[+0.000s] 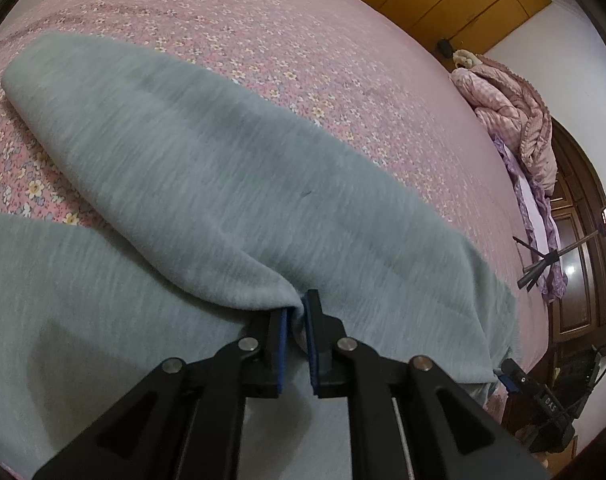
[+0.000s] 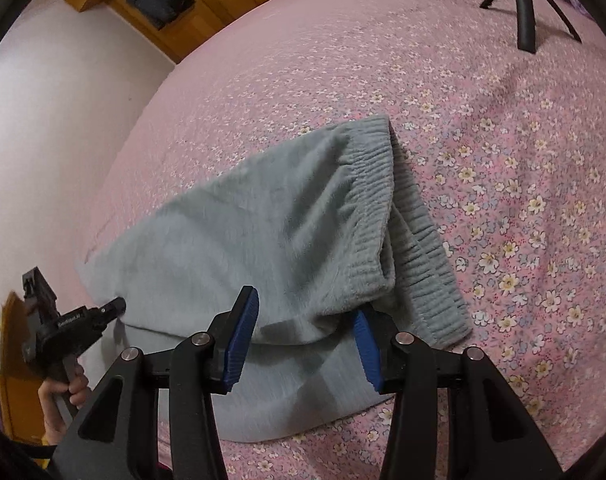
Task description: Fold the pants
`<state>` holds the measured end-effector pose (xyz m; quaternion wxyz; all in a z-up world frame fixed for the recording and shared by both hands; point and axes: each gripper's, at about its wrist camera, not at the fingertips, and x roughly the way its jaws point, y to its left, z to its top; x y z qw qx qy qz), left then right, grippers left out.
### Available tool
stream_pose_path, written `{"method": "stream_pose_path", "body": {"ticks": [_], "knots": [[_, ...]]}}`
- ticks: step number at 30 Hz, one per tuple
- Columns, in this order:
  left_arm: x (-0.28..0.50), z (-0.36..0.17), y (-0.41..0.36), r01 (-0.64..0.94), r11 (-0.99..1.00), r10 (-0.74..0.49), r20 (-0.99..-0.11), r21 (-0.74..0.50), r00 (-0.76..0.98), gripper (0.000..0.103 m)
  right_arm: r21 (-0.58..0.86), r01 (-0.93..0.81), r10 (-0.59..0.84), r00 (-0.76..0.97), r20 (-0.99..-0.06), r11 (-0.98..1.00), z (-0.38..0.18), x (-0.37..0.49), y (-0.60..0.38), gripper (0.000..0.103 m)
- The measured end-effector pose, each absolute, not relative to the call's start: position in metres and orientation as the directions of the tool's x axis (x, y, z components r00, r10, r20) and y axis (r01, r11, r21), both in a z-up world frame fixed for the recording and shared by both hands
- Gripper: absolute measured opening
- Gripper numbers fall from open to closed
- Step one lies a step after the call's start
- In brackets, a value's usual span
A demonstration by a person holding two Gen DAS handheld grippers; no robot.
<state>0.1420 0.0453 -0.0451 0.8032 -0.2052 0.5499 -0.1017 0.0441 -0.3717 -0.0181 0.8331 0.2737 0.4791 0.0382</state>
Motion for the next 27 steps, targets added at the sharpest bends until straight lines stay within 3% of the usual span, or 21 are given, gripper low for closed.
{"method": "stream_pose_path", "body": {"ticks": [2,4,6,12,17,18,21,24,27], "knots": [[0.141,-0.044,0.045,-0.067,0.886,-0.405,-0.835,-0.46,0.372,0.021,0.492,0.206,0.323,0.536,-0.78,0.846,-0.022,0.044,-0.374,0.048],[0.138,-0.041,0.042,-0.066,0.876,-0.421,-0.826,-0.477,0.375,0.038,0.496,0.213,0.326,0.533,-0.781,0.842,-0.023,0.044,-0.377,0.048],[0.134,-0.039,0.036,-0.053,0.881,-0.418,-0.824,-0.471,0.382,0.045,0.501,0.217,0.329,0.531,-0.781,0.838,-0.026,0.044,-0.379,0.048],[0.136,-0.04,0.034,-0.07,0.89,-0.382,-0.821,-0.45,0.425,0.045,0.506,0.214,0.334,0.533,-0.777,0.836,-0.031,0.044,-0.375,0.047],[0.137,-0.041,0.032,-0.06,0.906,-0.351,-0.824,-0.418,0.445,0.042,0.498,0.236,0.318,0.532,-0.785,0.834,-0.035,0.044,-0.377,0.033],[0.137,-0.041,0.031,-0.056,0.911,-0.344,-0.826,-0.409,0.446,0.039,0.494,0.238,0.313,0.532,-0.787,0.836,-0.035,0.045,-0.379,0.03],[0.138,-0.039,0.029,-0.037,0.938,-0.294,-0.847,-0.345,0.443,0.011,0.509,0.24,0.321,0.543,-0.776,0.826,-0.033,0.042,-0.386,0.018],[0.135,-0.034,0.036,-0.009,0.931,-0.324,-0.836,-0.366,0.443,0.003,0.512,0.229,0.32,0.558,-0.766,0.828,-0.027,0.04,-0.393,0.012],[0.13,-0.021,0.042,0.028,0.923,-0.353,-0.814,-0.384,0.461,0.003,0.503,0.21,0.307,0.579,-0.755,0.839,-0.017,0.037,-0.398,0.011]]}}
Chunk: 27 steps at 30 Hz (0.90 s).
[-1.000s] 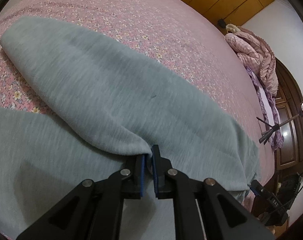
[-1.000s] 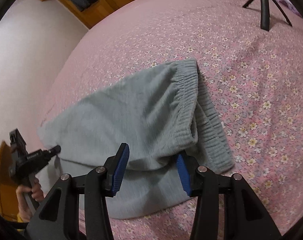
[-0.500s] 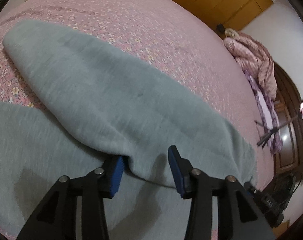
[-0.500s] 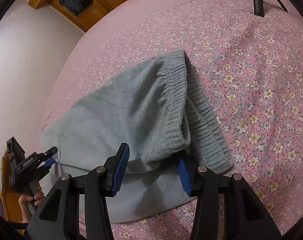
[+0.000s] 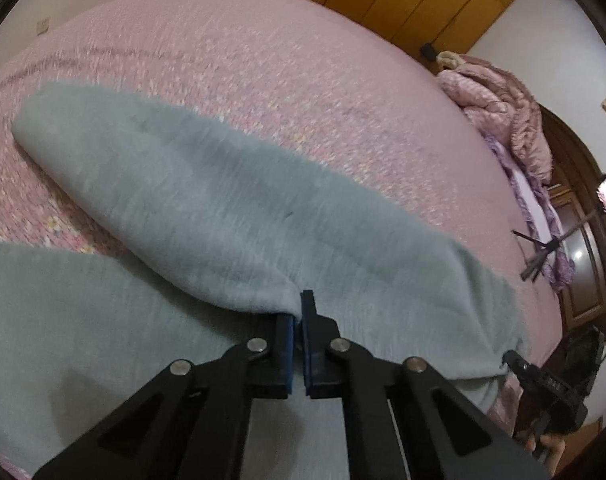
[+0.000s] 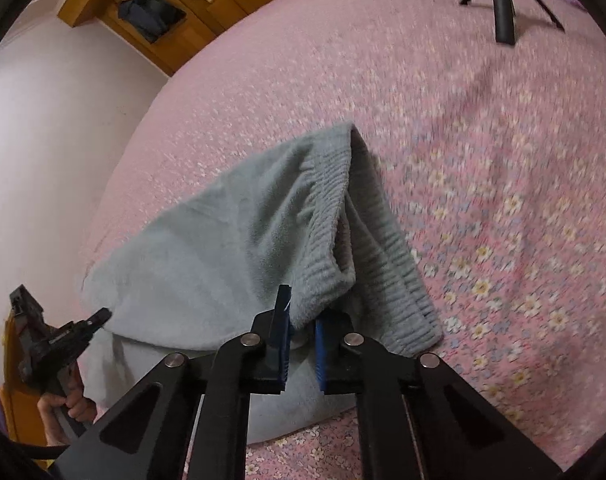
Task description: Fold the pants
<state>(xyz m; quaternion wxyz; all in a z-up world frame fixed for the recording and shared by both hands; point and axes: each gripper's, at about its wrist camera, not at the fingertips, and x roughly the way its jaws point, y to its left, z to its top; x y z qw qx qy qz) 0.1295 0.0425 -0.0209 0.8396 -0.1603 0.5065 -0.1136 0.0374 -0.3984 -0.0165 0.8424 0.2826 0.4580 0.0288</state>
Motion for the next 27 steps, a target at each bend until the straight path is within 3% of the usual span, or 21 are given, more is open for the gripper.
{"method": "stream_pose_path", "body": {"ticks": [5,11,21,27], "knots": [[0.107,0.013,0.05,0.089,0.903,-0.408,-0.776,-0.42,0.481,0.003,0.509,0.189,0.306,0.61,-0.731,0.84,0.001,0.033,-0.411,0.009],[0.065,0.031,0.044,0.17,0.896,-0.442,-0.792,-0.409,0.42,0.003,0.51,0.182,0.295,0.635,-0.714,0.841,0.016,0.017,-0.428,0.009],[0.029,0.009,0.029,0.211,0.89,-0.45,-0.853,-0.404,0.265,0.003,0.471,0.211,0.269,0.598,-0.755,0.856,0.007,-0.012,-0.431,0.009],[0.039,-0.038,0.02,0.162,0.906,-0.412,-0.903,-0.391,0.124,0.003,0.404,0.239,0.221,0.548,-0.807,0.883,-0.023,-0.007,-0.425,0.009]]}}
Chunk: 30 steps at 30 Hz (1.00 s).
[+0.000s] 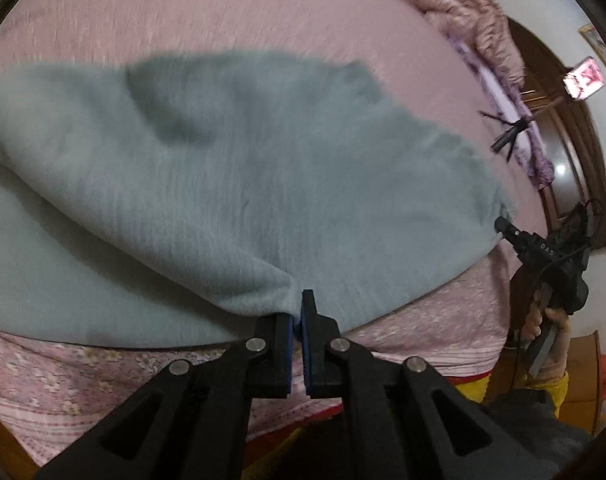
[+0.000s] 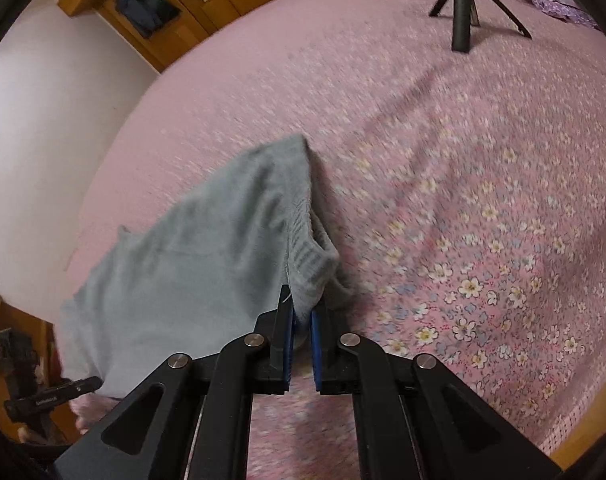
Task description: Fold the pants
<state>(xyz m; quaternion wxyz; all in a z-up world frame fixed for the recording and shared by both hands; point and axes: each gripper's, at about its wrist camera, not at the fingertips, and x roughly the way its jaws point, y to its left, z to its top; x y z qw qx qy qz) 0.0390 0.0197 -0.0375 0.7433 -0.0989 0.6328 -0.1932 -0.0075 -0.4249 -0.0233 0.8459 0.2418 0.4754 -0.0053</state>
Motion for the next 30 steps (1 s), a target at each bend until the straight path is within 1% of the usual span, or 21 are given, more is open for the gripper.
{"method": "stream_pose_path", "body": {"ticks": [4,8,9,10,11,13,16,17,19,20,24,30], "knots": [[0.043,-0.062,0.029,0.099,0.902,-0.425,-0.904,-0.419,0.042,0.005,0.383,0.229,0.208,0.545,-0.812,0.895,-0.027,-0.003,-0.421,0.009],[0.041,-0.062,0.029,0.112,0.906,-0.414,-0.91,-0.409,0.033,0.006,0.342,0.228,0.179,0.53,-0.829,0.911,-0.026,0.006,-0.414,0.009],[0.039,-0.059,0.028,0.123,0.909,-0.406,-0.913,-0.399,0.041,0.008,0.336,0.236,0.172,0.525,-0.834,0.912,-0.024,0.006,-0.411,0.009],[0.037,-0.055,0.027,0.135,0.913,-0.395,-0.917,-0.385,0.053,0.013,0.325,0.245,0.161,0.515,-0.842,0.914,-0.022,0.005,-0.409,0.012],[0.037,-0.051,0.026,0.151,0.917,-0.382,-0.922,-0.368,0.07,0.015,0.299,0.256,0.137,0.504,-0.853,0.919,-0.019,0.004,-0.409,0.017],[0.033,-0.042,0.027,0.177,0.922,-0.366,-0.924,-0.344,0.108,0.019,0.255,0.262,0.095,0.502,-0.86,0.931,-0.01,0.0,-0.41,0.021],[0.025,-0.025,0.039,0.2,0.924,-0.36,-0.918,-0.327,0.164,0.026,0.213,0.251,0.054,0.52,-0.852,0.944,0.007,-0.004,-0.402,0.021],[0.023,-0.019,0.044,0.196,0.925,-0.362,-0.915,-0.327,0.181,0.027,0.201,0.245,0.044,0.528,-0.848,0.948,0.013,-0.005,-0.399,0.021],[0.02,-0.01,0.057,0.174,0.937,-0.338,-0.913,-0.304,0.228,0.038,0.176,0.228,0.024,0.545,-0.838,0.958,0.025,-0.007,-0.39,0.021],[0.019,-0.005,0.067,0.158,0.947,-0.314,-0.913,-0.281,0.259,0.04,0.168,0.219,0.02,0.553,-0.833,0.961,0.03,-0.007,-0.387,0.021],[0.016,0.008,0.096,0.08,0.971,-0.239,-0.907,-0.225,0.348,0.041,0.181,0.153,0.063,0.57,-0.819,0.972,0.041,-0.002,-0.364,0.023],[0.022,0.001,0.146,-0.08,0.966,-0.197,-0.897,-0.248,0.396,0.041,0.201,0.016,0.164,0.512,-0.843,0.979,0.031,0.017,-0.31,0.024]]}}
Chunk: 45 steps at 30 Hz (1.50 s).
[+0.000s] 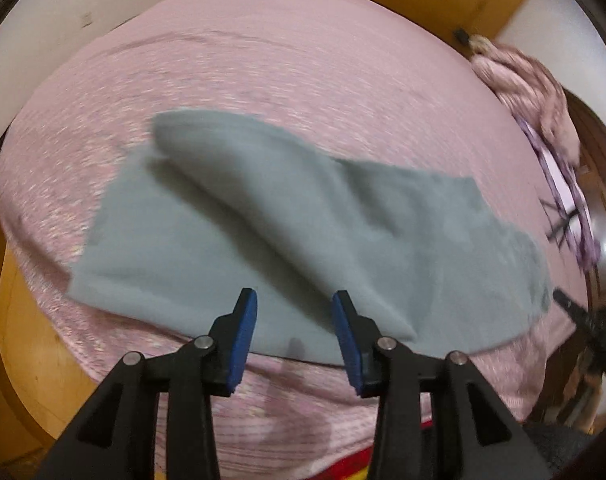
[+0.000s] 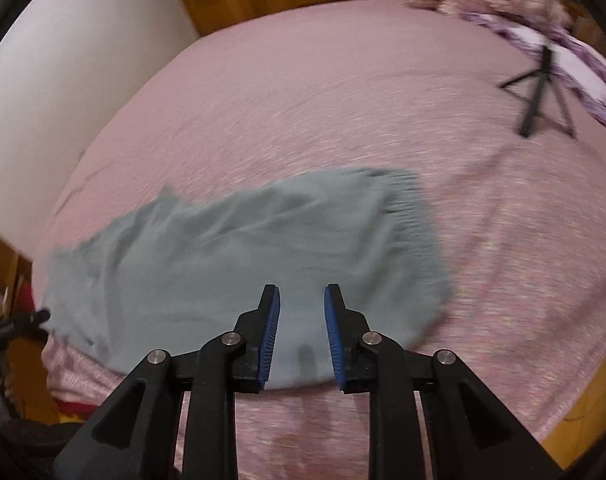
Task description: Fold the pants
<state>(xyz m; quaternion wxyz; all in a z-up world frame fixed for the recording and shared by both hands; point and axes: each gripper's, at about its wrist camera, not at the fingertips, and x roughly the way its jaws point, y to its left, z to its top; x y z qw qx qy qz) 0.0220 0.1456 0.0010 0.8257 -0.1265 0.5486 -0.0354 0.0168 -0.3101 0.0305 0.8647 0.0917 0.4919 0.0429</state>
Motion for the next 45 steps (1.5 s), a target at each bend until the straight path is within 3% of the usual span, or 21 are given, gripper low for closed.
{"method": "stream_pose_path", "body": {"ticks": [10,29,43,45], "knots": [[0.037,-0.016,0.185,-0.137,0.959,-0.172,-0.896,-0.247,0.41,0.041,0.271,-0.22,0.34,0.402,-0.85,0.937,0.016,0.052,-0.195,0.024],[0.035,-0.024,0.221,-0.179,0.959,-0.124,-0.892,-0.22,0.434,0.046,0.208,-0.594,0.414,0.233,-0.88,0.777,0.014,0.073,0.008,0.028],[0.032,-0.026,0.222,-0.178,0.953,-0.143,-0.883,-0.244,0.446,0.051,0.187,-0.659,0.374,0.154,-0.914,0.728,-0.023,0.08,0.072,0.029],[0.032,-0.025,0.221,-0.178,0.954,-0.14,-0.884,-0.241,0.447,0.051,0.189,-0.651,0.38,0.165,-0.91,0.735,-0.026,0.081,0.072,0.024]]}}
